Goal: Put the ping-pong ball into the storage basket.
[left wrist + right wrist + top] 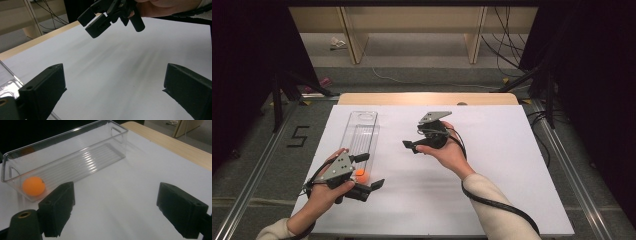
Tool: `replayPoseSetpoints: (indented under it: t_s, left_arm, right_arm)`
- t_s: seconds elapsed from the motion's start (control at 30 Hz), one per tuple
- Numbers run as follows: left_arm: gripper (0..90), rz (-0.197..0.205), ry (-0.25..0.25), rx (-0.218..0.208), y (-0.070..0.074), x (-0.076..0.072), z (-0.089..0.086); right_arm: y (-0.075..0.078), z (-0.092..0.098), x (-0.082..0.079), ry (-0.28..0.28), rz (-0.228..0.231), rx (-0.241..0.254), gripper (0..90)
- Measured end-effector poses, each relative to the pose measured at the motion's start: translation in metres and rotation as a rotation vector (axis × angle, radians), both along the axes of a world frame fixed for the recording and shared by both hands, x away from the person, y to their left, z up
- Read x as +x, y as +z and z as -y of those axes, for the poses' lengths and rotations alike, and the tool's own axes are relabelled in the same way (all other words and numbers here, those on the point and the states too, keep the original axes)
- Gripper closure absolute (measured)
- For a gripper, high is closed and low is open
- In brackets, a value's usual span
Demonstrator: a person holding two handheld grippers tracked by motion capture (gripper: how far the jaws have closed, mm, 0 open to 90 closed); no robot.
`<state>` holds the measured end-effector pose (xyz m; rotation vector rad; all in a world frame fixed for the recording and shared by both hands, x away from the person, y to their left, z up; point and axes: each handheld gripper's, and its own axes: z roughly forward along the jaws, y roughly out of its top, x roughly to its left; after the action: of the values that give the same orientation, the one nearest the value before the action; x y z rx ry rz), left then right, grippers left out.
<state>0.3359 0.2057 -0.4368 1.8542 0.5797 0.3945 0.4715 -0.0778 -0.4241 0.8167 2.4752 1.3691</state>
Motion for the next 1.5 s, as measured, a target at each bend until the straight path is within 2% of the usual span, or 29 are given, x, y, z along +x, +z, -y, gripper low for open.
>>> replayPoseSetpoints:
  t_s: [0.93,1.5]
  left_arm:
    - [3.2,0.000,0.005,0.001,0.000,0.000,-0.001]
    - [3.1,0.002,0.007,-0.002,0.001,0.000,-0.002]
  right_arm:
    - [-0.001,0.070,-0.029,-0.099,0.009,0.029,16.0]
    - [-0.001,0.101,-0.048,-0.144,0.013,0.040,16.0]
